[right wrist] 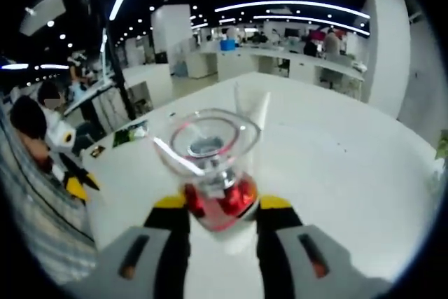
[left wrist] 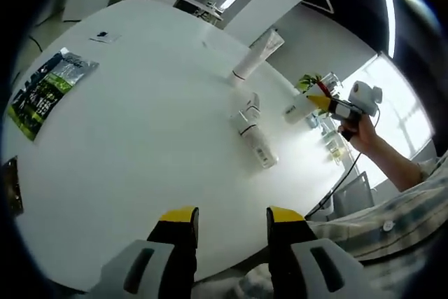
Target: Arrange the skincare products in the storage area until every visible bottle or jar stands upright without overlapping.
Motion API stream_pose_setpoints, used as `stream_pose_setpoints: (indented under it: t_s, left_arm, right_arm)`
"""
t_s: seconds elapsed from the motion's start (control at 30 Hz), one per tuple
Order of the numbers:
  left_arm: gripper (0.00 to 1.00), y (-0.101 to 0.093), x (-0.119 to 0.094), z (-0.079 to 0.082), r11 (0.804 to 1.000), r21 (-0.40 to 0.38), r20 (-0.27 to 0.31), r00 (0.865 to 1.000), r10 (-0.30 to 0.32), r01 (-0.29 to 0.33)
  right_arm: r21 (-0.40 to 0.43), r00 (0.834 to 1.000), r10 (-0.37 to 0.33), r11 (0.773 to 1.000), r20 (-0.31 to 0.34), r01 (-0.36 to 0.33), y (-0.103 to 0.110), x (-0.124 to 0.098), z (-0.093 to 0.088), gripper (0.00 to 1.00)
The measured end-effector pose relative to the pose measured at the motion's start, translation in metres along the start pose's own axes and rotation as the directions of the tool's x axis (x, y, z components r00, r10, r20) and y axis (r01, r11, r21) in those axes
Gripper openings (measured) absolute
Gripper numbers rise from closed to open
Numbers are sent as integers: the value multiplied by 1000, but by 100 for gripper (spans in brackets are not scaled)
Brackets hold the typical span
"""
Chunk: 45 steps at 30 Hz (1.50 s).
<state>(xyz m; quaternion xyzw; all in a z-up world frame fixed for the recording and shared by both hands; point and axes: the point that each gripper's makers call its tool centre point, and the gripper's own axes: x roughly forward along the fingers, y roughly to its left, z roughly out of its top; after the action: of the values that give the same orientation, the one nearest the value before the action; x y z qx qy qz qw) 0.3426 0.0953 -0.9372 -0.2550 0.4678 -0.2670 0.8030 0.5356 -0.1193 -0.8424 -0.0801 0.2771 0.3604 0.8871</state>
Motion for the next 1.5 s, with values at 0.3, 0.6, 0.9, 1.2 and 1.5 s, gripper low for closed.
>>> stream_pose_setpoints:
  t_s: [0.3, 0.6, 0.9, 1.2, 1.5]
  left_arm:
    - [40, -2, -1, 7, 1000, 14, -10, 1000, 0, 0]
    - [40, 9, -11, 11, 1000, 10, 0, 1000, 18, -18]
    - [40, 13, -15, 6, 1000, -7, -6, 1000, 26, -26]
    - [40, 14, -18, 7, 999, -9, -2, 999, 33, -33]
    - [40, 10, -16, 5, 999, -12, -6, 999, 37, -37]
  right_arm:
    - [-15, 1000, -13, 1000, 6, 13, -13, 7, 8, 33]
    - [-24, 1000, -18, 1000, 4, 18, -28, 21, 18, 33]
    - [-50, 1000, -24, 998, -18, 23, -42, 31, 23, 33]
    - [-53, 999, -32, 998, -44, 29, -56, 38, 18, 33]
    - [-53, 998, -36, 998, -56, 33, -68, 41, 15, 33]
